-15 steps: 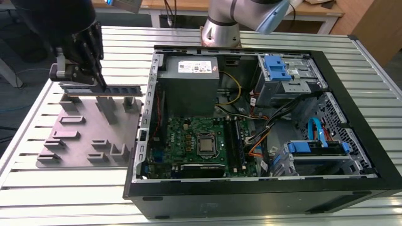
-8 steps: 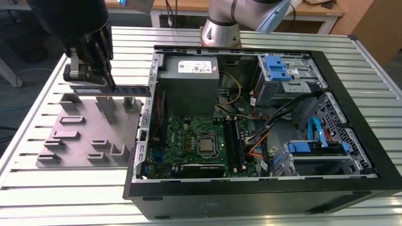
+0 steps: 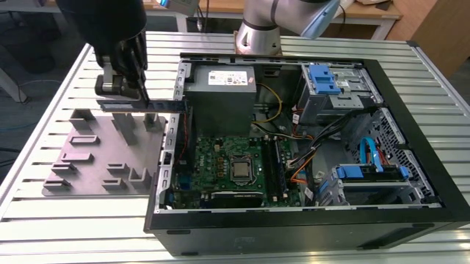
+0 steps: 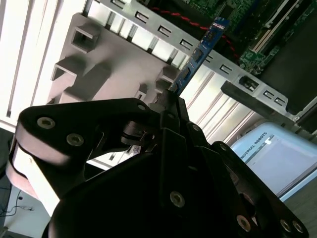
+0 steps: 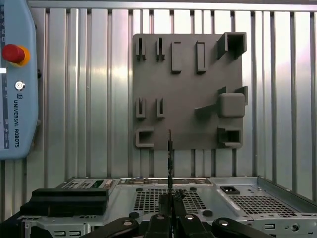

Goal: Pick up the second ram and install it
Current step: 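Pick up the second ram and move it above second insertion slot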

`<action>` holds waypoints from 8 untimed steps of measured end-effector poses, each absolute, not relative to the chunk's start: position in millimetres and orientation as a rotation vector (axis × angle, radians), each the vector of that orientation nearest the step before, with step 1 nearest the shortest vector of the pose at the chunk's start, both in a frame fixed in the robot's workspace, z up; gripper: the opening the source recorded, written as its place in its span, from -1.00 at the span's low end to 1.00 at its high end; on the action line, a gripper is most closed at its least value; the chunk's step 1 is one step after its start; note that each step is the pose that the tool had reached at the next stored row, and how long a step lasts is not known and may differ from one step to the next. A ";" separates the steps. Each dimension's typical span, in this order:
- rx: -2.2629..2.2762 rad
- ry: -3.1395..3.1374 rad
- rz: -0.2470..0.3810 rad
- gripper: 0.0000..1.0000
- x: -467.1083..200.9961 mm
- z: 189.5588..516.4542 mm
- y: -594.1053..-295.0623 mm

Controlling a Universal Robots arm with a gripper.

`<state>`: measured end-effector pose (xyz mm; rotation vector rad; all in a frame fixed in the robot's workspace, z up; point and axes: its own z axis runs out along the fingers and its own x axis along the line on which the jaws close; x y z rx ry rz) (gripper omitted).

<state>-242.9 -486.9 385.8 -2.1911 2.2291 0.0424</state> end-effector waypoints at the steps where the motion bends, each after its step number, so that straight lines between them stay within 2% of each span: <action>1: -2.191 2.229 0.042 -0.79 -239.8 385.8 -486.8; 8: -2.191 2.230 0.043 -0.79 -222.1 385.8 -486.8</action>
